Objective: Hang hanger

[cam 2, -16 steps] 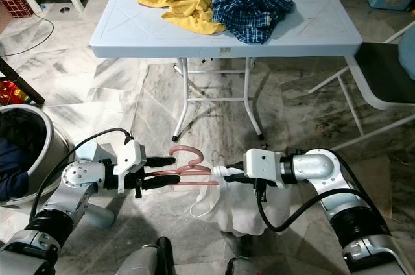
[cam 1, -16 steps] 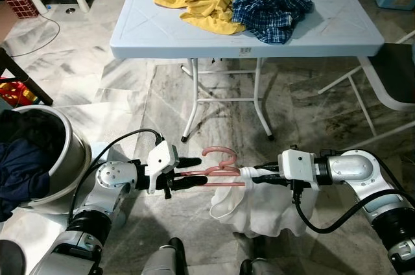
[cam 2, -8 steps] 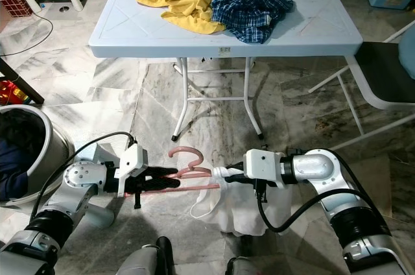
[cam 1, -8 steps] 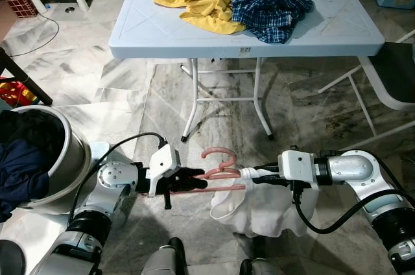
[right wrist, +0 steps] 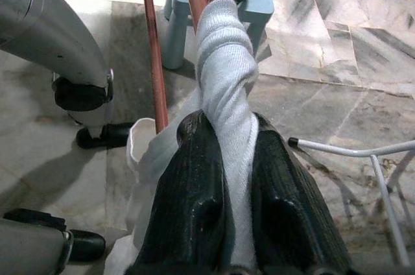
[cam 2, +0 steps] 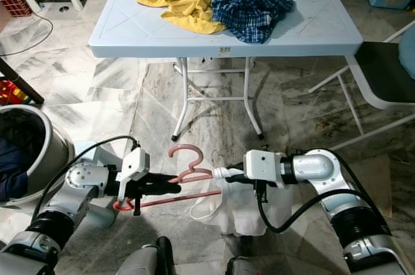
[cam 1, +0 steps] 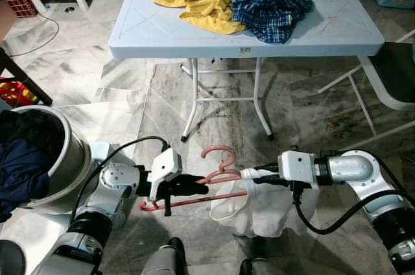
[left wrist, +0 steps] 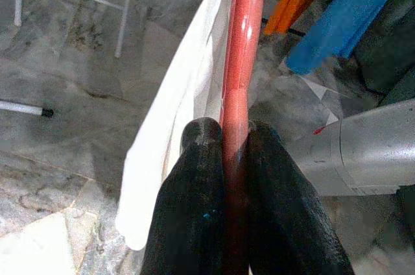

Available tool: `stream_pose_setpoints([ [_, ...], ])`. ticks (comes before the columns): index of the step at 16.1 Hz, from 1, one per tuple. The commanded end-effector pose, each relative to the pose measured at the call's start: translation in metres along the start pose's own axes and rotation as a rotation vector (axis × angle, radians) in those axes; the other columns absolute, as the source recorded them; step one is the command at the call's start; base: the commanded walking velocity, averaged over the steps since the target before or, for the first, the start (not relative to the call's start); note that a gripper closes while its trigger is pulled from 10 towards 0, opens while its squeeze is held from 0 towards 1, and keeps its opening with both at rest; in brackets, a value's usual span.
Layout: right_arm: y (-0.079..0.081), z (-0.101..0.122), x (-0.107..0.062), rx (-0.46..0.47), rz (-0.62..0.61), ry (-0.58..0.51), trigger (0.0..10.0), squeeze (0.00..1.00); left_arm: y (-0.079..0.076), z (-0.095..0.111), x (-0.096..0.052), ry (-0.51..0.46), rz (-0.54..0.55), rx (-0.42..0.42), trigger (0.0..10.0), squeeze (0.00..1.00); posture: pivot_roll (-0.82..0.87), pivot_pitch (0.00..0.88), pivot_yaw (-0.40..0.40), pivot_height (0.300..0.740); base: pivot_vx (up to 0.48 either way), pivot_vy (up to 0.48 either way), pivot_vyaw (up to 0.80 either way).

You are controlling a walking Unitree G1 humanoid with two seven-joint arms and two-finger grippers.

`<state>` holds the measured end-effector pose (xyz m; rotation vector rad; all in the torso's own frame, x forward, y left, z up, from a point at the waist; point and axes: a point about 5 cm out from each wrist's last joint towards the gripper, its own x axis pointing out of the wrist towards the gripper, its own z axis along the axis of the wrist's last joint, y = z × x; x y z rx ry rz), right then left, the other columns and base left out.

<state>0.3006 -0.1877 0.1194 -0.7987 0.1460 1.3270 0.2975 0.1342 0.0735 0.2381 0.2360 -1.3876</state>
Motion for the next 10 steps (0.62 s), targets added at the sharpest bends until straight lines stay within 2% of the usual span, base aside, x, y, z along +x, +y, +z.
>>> stream_pose_setpoints([
  [1,-0.0028,0.0051,-0.0004,-0.020,-0.028,-0.036,10.0,0.00,-0.0038,-0.0060,0.0017,0.017,0.005,-0.025,0.0,0.00,-0.05,0.212,0.048,0.740,0.000,0.000,0.00],
  [3,-0.0045,0.0055,-0.0012,-0.025,-0.034,-0.034,10.0,0.00,-0.0042,-0.0072,0.0020,0.015,0.012,-0.040,0.0,0.00,-0.05,0.211,0.045,0.740,0.000,0.000,0.00],
  [4,-0.0049,0.0055,-0.0013,-0.025,-0.034,-0.034,10.0,0.00,-0.0018,-0.0077,0.0018,0.014,0.045,-0.059,8.0,0.00,-0.05,0.211,0.044,0.740,0.000,0.000,0.00],
  [5,-0.0048,0.0056,-0.0007,-0.027,-0.032,-0.034,10.0,0.00,-0.0001,-0.0072,0.0019,0.007,0.061,-0.072,10.0,1.00,-0.05,0.213,0.041,0.740,0.000,0.000,0.00],
  [10,-0.0048,0.0063,0.0000,-0.028,-0.024,-0.036,10.0,0.00,-0.0002,-0.0089,0.0044,0.025,0.033,-0.108,10.0,1.00,-0.05,0.213,0.039,0.740,0.000,0.000,0.00],
])
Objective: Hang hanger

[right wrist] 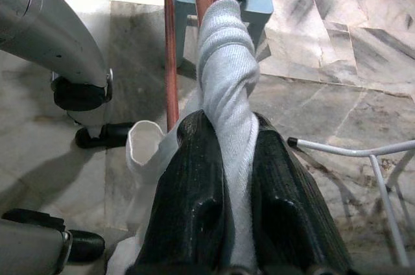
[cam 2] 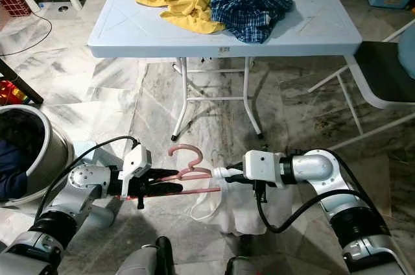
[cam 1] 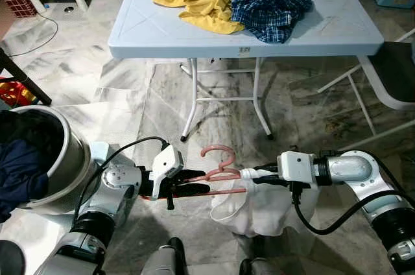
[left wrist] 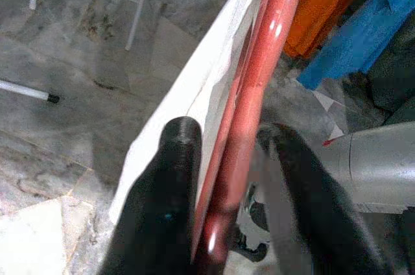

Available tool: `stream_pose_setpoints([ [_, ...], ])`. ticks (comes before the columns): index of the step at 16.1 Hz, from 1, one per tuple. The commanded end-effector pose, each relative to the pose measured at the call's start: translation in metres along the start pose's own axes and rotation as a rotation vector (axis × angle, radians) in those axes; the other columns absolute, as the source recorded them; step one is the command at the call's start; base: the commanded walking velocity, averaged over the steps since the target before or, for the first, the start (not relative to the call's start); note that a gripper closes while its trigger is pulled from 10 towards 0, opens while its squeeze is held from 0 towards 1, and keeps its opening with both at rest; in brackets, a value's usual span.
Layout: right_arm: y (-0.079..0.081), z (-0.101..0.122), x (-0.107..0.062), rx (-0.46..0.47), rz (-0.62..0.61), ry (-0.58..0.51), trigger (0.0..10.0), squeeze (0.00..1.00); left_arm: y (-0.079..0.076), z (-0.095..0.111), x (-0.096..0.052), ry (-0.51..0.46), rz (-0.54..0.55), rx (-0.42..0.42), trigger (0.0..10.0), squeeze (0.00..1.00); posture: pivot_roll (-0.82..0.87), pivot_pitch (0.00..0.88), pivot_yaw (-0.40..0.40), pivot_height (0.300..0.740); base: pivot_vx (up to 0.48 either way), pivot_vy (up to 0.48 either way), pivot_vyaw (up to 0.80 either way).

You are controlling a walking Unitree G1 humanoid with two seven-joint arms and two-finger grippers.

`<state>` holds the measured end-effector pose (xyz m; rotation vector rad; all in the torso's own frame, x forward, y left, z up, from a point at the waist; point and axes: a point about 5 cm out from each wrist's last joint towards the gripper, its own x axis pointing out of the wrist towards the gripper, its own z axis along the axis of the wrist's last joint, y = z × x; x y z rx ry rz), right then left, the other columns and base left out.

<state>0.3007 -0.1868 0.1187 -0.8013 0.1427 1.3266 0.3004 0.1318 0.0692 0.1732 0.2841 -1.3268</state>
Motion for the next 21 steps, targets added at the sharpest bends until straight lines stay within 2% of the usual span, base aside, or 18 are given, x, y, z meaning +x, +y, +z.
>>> stream_pose_setpoints([
  [1,-0.005,0.006,-0.001,-0.025,-0.023,-0.035,10.0,0.00,-0.002,-0.006,0.001,0.028,-0.019,-0.032,10.0,1.00,-0.05,0.213,0.039,0.740,0.000,0.000,0.00],
  [2,-0.006,0.006,-0.002,-0.025,-0.025,-0.034,10.0,0.00,-0.004,-0.006,0.002,0.040,-0.047,-0.030,9.9,0.00,-0.05,0.213,0.039,0.740,0.000,0.000,0.00],
  [3,-0.006,0.006,-0.002,-0.026,-0.027,-0.033,10.0,0.00,-0.004,-0.006,0.003,0.040,-0.054,-0.030,0.0,0.00,-0.05,0.213,0.039,0.740,0.000,0.000,0.00],
  [9,-0.005,0.005,-0.004,-0.023,-0.033,-0.026,10.0,0.00,-0.002,-0.002,0.003,0.025,-0.058,-0.032,0.0,0.00,-0.06,0.209,0.042,0.740,0.000,0.000,0.00],
  [14,-0.010,0.005,-0.002,-0.010,-0.050,-0.029,10.0,0.00,-0.001,0.000,0.005,-0.021,-0.013,-0.036,0.0,0.00,-0.05,0.206,0.036,0.740,0.000,0.000,0.00],
  [15,-0.012,0.006,-0.002,0.006,-0.053,-0.034,10.0,0.22,-0.002,-0.002,0.006,-0.031,-0.003,-0.042,0.0,0.00,-0.05,0.205,0.034,0.740,0.000,0.000,0.00],
  [16,-0.017,0.007,-0.001,0.037,-0.074,-0.050,10.0,1.00,-0.004,-0.004,0.006,-0.041,0.015,-0.044,0.0,0.00,-0.05,0.205,0.031,0.740,0.000,0.000,0.00],
  [18,-0.024,0.007,-0.002,0.065,-0.099,-0.048,10.0,1.00,-0.005,-0.009,0.007,-0.063,0.075,-0.053,0.0,0.00,-0.05,0.203,0.025,0.740,0.000,0.000,0.00],
  [21,-0.038,0.009,-0.005,0.056,-0.188,-0.043,10.0,1.00,-0.005,-0.014,0.005,-0.090,0.167,-0.053,0.0,0.00,-0.04,0.200,0.023,0.740,0.000,0.000,0.00],
])
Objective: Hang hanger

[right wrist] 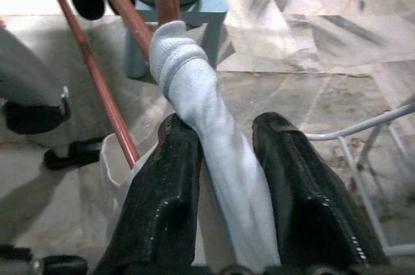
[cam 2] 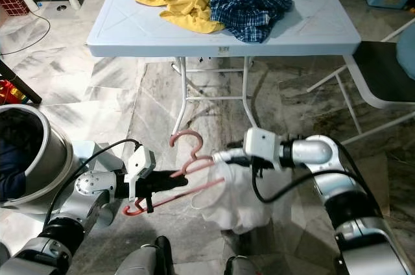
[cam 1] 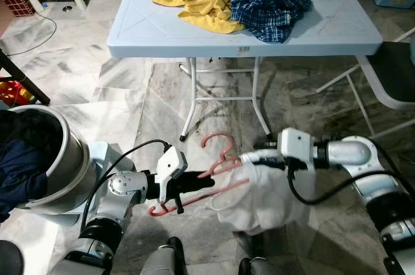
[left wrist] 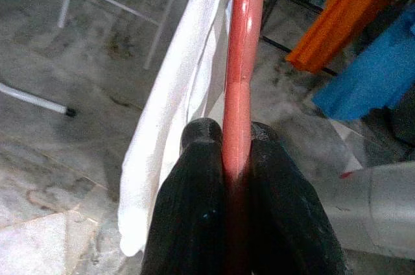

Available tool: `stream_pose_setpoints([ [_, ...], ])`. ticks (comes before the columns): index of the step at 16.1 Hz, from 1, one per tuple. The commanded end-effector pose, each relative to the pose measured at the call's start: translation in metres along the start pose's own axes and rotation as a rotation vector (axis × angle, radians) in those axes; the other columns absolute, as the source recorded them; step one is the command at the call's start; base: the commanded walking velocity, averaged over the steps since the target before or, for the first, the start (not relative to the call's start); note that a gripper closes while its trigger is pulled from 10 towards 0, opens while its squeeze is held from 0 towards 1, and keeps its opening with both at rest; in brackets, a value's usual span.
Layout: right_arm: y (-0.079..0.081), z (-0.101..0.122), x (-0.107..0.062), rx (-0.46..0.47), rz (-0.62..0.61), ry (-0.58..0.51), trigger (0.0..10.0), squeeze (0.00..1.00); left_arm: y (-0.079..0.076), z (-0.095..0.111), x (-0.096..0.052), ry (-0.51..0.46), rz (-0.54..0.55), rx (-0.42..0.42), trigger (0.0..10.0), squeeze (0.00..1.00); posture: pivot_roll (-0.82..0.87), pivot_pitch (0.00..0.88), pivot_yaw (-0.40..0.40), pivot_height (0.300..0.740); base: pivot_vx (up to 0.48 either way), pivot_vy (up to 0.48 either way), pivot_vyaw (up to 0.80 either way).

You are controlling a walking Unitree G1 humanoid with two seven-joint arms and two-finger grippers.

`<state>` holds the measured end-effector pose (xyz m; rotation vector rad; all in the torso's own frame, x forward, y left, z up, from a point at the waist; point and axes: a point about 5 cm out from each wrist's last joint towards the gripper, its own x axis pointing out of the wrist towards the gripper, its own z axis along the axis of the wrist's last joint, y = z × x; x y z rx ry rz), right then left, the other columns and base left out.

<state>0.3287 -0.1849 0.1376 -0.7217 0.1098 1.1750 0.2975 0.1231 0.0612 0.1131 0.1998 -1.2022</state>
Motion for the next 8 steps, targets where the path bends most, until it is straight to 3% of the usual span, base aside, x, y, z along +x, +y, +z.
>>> stream_pose_setpoints([
  [1,-0.010,0.010,0.001,-0.025,-0.074,-0.060,10.0,1.00,0.002,-0.012,-0.009,-0.005,0.117,-0.048,0.0,0.00,-0.04,0.200,0.023,0.740,0.000,0.000,0.00],
  [4,-0.016,0.015,0.005,-0.063,-0.147,-0.076,10.0,1.00,0.006,-0.016,-0.014,-0.012,0.240,-0.033,0.0,0.00,-0.04,0.202,0.025,0.740,0.000,0.000,0.00],
  [7,-0.025,0.017,0.009,-0.044,-0.280,-0.077,10.0,1.00,0.013,-0.017,-0.019,-0.025,0.364,-0.030,0.0,0.00,-0.04,0.204,0.023,0.740,0.000,0.000,0.00],
  [8,-0.025,0.013,0.018,0.011,-0.370,-0.059,10.0,1.00,0.018,-0.012,-0.020,-0.047,0.427,-0.018,0.0,0.00,-0.04,0.205,0.022,0.740,0.000,0.000,0.00],
])
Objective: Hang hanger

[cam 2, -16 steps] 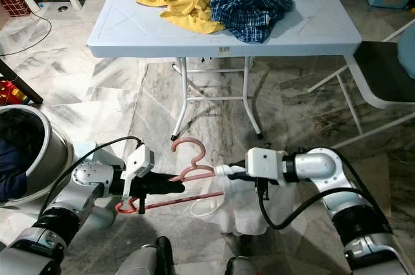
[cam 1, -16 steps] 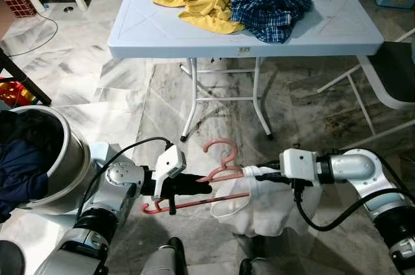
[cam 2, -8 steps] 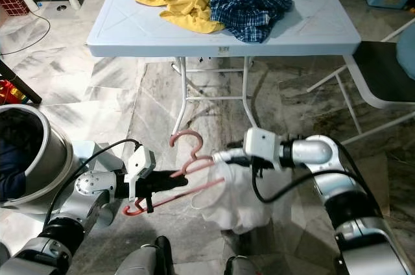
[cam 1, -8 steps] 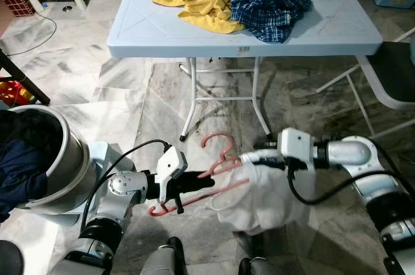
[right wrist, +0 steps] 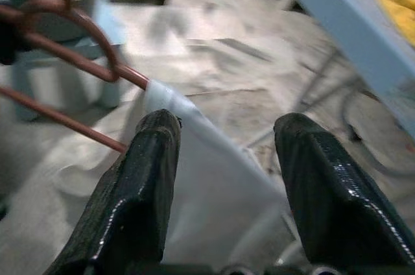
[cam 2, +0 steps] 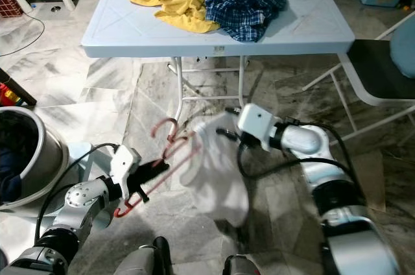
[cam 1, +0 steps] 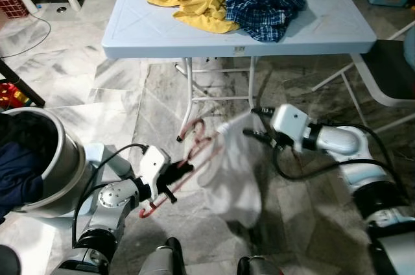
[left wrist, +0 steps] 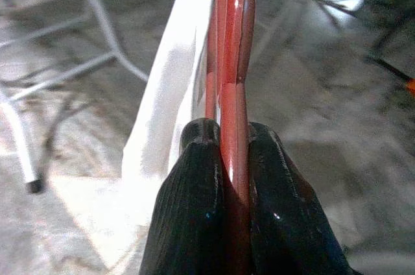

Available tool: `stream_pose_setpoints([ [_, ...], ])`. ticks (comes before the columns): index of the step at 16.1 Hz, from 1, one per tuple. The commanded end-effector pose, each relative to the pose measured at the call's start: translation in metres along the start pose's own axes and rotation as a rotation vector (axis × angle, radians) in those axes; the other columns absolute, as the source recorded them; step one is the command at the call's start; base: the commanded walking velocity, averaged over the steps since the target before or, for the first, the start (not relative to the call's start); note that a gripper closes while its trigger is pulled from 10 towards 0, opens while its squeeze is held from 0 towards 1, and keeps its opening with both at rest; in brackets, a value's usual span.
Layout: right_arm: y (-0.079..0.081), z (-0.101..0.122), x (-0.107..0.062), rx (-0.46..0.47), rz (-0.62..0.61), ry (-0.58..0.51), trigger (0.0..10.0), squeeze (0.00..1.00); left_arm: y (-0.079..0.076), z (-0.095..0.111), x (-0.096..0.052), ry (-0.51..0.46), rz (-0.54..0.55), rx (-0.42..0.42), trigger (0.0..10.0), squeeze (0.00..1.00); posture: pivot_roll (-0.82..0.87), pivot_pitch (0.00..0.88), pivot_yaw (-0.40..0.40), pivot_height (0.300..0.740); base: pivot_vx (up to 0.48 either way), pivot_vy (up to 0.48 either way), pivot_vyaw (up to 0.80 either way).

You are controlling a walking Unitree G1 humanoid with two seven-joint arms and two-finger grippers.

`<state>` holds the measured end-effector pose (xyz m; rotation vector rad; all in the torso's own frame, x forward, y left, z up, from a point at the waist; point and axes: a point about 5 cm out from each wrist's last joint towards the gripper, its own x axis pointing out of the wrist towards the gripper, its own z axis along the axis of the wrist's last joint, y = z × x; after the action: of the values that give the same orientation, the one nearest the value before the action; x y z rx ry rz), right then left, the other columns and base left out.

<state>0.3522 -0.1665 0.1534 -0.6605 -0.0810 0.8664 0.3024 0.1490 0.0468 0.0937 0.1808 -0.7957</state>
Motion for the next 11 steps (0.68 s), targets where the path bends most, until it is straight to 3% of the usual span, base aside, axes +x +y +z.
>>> stream_pose_setpoints([
  [1,0.002,-0.007,0.004,0.076,-0.089,0.039,10.0,1.00,0.004,0.010,0.003,-0.052,0.040,0.036,0.0,0.00,-0.03,0.206,0.023,0.740,0.000,0.000,0.00],
  [2,0.003,-0.009,0.006,0.106,-0.114,0.045,10.0,1.00,0.005,0.012,0.004,-0.058,0.046,0.039,0.0,0.00,-0.03,0.206,0.023,0.740,0.000,0.000,0.00],
  [4,0.023,-0.020,0.014,0.282,-0.194,0.047,10.0,1.00,0.001,0.022,0.012,-0.101,0.030,0.050,0.0,0.00,-0.04,0.210,0.020,0.740,0.000,0.000,0.00],
  [7,0.050,-0.026,0.024,0.427,-0.232,0.052,10.0,1.00,-0.005,0.032,0.022,-0.143,-0.011,0.066,0.0,0.00,-0.04,0.215,0.029,0.740,0.000,0.000,0.00],
  [10,0.052,-0.027,0.027,0.488,-0.315,0.061,10.0,1.00,-0.007,0.038,0.027,-0.152,-0.031,0.080,0.0,0.00,-0.05,0.214,0.034,0.740,0.000,0.000,0.00],
  [11,0.050,-0.028,0.027,0.488,-0.353,0.069,10.0,0.76,-0.008,0.040,0.028,-0.161,-0.039,0.081,0.0,0.00,-0.05,0.214,0.034,0.740,0.000,0.000,0.00],
])
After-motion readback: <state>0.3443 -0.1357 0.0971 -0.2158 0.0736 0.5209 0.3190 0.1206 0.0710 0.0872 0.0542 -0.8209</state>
